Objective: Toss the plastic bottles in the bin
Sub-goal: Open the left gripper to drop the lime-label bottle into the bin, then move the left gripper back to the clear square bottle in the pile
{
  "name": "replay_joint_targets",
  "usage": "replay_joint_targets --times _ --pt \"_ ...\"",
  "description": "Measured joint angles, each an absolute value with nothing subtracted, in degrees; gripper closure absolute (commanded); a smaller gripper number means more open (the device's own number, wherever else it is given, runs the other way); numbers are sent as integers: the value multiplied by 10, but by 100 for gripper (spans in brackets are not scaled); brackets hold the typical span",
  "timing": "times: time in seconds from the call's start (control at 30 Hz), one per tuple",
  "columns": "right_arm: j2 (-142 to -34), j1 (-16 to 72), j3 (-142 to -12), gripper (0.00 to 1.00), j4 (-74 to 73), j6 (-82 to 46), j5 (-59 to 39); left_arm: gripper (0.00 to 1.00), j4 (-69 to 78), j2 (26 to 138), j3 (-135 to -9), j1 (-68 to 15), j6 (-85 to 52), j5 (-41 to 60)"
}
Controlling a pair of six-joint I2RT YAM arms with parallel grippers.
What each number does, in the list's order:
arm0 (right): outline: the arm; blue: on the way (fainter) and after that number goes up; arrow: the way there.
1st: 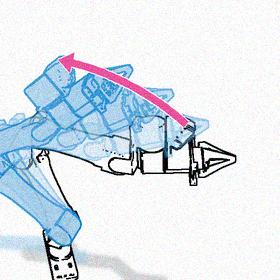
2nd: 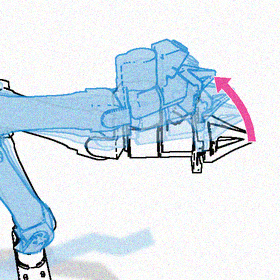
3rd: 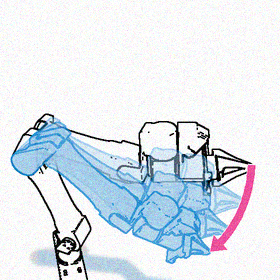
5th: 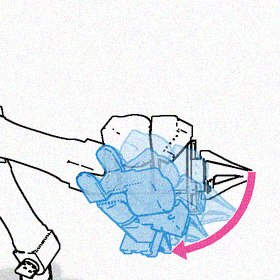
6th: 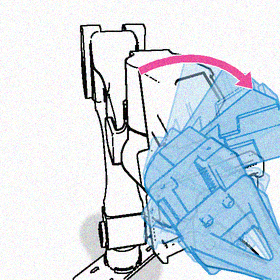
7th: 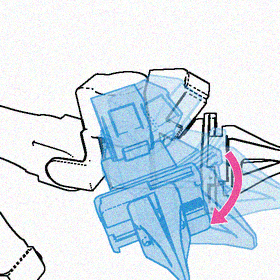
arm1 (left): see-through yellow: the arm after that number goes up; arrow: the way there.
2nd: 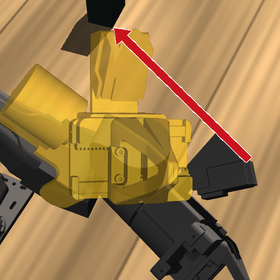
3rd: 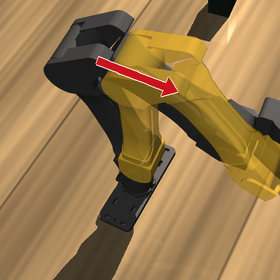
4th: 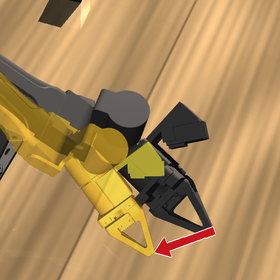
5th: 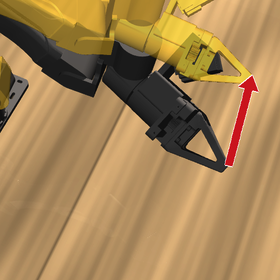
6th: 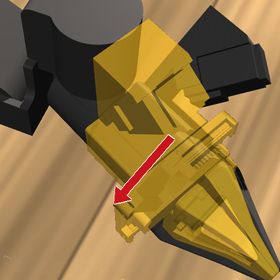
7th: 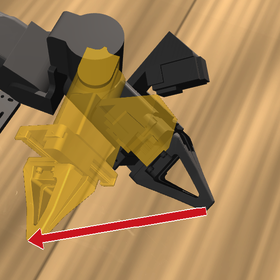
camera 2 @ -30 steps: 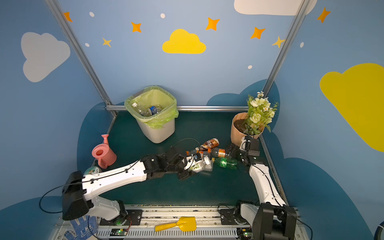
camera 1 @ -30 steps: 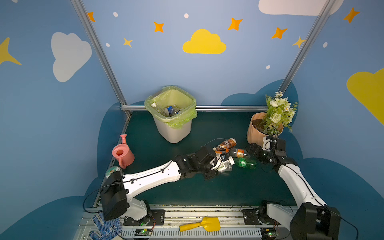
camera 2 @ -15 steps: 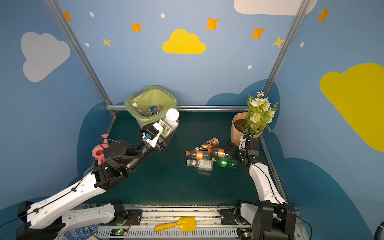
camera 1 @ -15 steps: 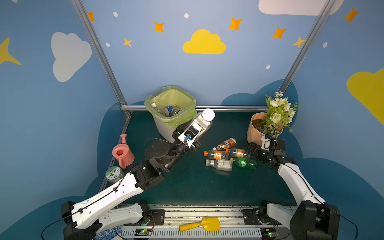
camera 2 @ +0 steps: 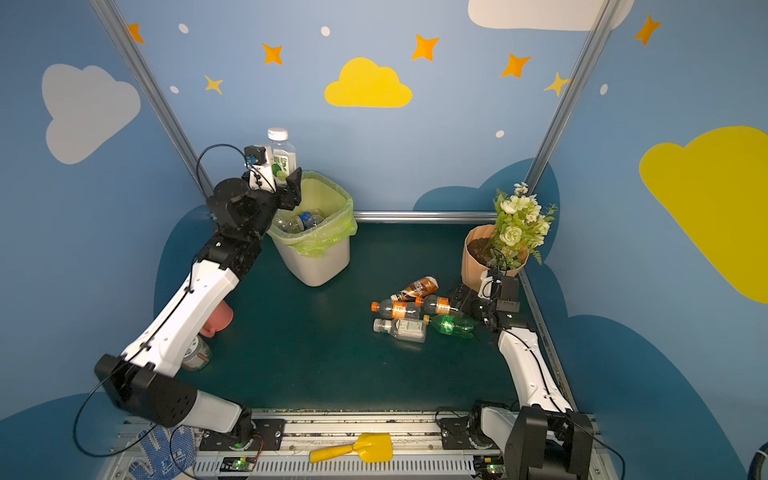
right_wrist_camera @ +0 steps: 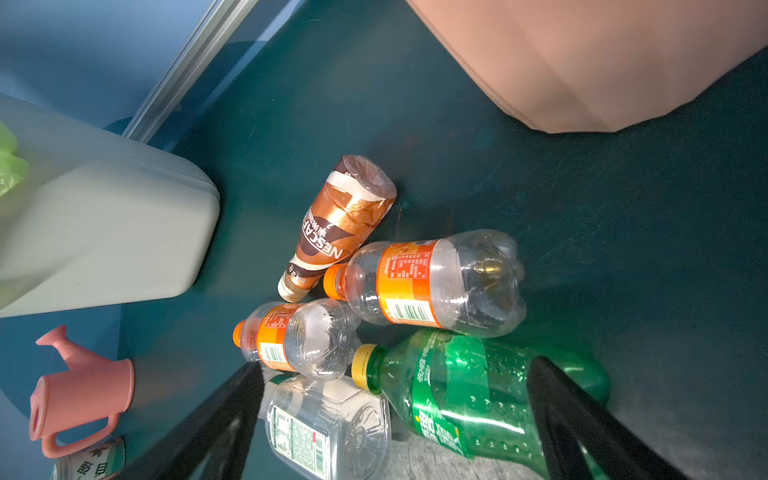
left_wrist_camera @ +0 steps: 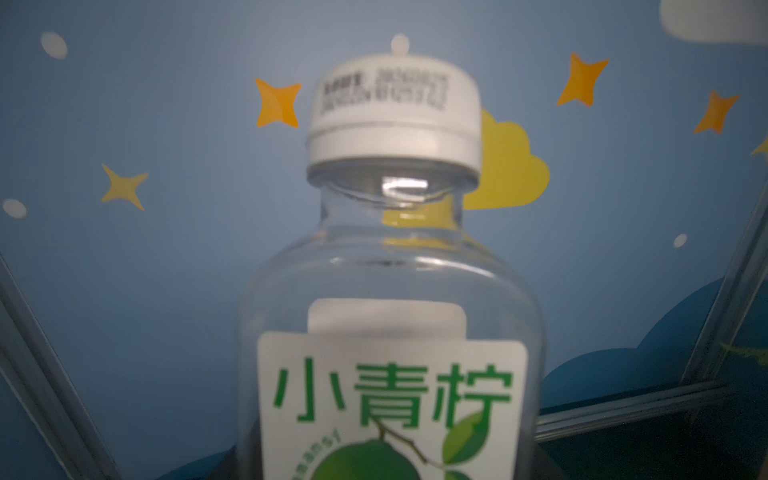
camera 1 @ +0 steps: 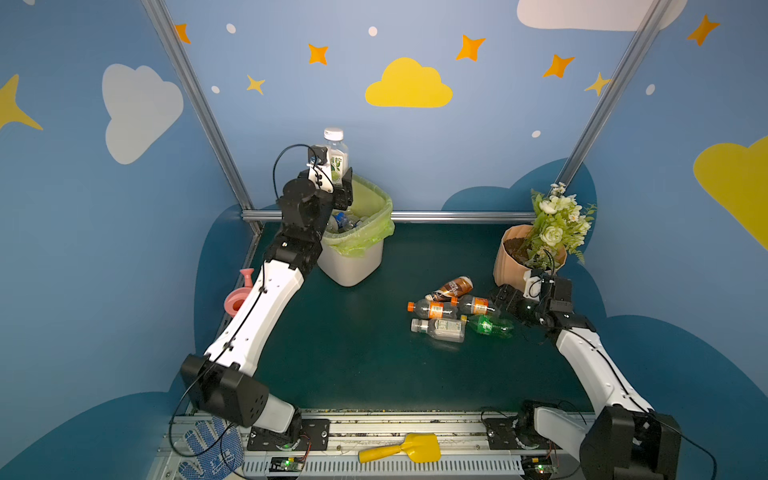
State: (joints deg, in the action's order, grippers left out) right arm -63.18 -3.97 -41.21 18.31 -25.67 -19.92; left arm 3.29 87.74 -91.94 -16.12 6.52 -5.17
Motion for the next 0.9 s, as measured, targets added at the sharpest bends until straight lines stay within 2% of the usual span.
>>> replay_joint_targets --times 0.03,0.23,0.37,0.6,0.9 --pt "-628 -40 -412 3 183 -257 -197 0 15 890 -918 -159 53 -50" --pt "-614 -40 -412 3 185 -255 -189 0 -74 893 -930 -165 27 -34" --pt "-616 -40 -412 3 185 -255 -190 0 -69 828 -945 -176 27 -29" --pt "-633 -36 -412 3 185 -254 -201 0 11 646 -827 -247 38 -26" --pt "-630 2 -423 5 198 -205 -211 0 -4 568 -623 -271 -3 -46"
